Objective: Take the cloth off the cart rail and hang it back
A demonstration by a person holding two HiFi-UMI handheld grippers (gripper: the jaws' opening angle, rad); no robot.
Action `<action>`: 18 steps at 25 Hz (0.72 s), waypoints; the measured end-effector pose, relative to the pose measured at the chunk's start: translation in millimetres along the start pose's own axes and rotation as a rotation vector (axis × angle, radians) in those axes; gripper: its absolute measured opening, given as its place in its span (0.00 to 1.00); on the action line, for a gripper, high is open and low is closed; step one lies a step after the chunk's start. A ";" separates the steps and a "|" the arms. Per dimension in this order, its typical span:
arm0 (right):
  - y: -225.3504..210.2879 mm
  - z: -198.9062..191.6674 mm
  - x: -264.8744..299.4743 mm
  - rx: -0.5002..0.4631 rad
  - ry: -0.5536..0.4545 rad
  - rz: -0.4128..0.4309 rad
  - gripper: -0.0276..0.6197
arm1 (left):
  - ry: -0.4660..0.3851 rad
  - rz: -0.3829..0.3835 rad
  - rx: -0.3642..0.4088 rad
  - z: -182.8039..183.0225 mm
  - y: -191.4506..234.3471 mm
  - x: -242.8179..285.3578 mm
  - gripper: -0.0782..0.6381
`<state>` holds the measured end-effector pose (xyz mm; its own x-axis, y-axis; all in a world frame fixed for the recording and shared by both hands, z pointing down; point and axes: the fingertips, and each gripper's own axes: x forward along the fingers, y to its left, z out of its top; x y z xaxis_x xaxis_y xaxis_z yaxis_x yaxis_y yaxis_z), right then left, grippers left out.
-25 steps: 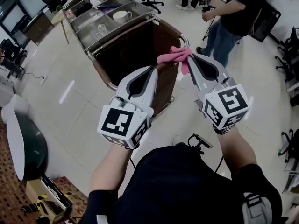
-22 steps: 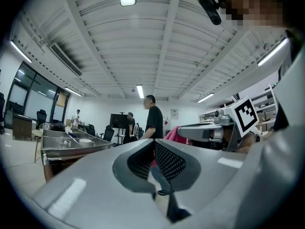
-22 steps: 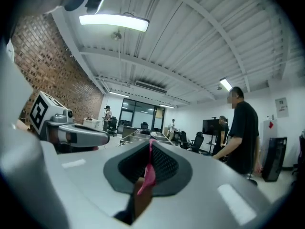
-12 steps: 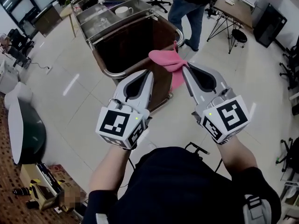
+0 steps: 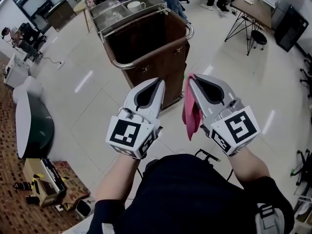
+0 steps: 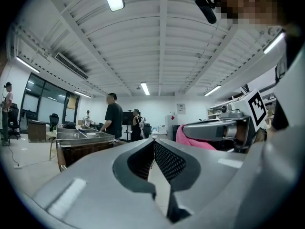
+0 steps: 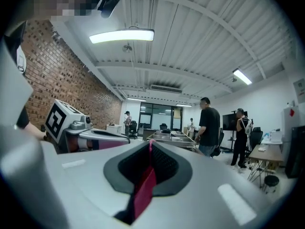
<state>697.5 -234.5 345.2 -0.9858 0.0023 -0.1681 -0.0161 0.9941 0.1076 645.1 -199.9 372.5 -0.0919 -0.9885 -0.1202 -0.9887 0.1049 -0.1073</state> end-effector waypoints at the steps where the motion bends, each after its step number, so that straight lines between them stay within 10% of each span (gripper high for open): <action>1: 4.8 -5.1 -2.8 0.002 0.000 -0.001 0.06 | -0.013 -0.007 0.009 -3.6 -2.9 -4.2 0.11; 18: 61.6 -11.9 22.2 0.007 0.008 -0.004 0.06 | 0.004 -0.025 0.018 -17.4 18.0 -59.0 0.11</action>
<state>672.7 -174.5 359.7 -0.9870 -0.0024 -0.1608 -0.0187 0.9948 0.0998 630.7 -141.6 394.8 -0.0676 -0.9913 -0.1131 -0.9884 0.0820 -0.1276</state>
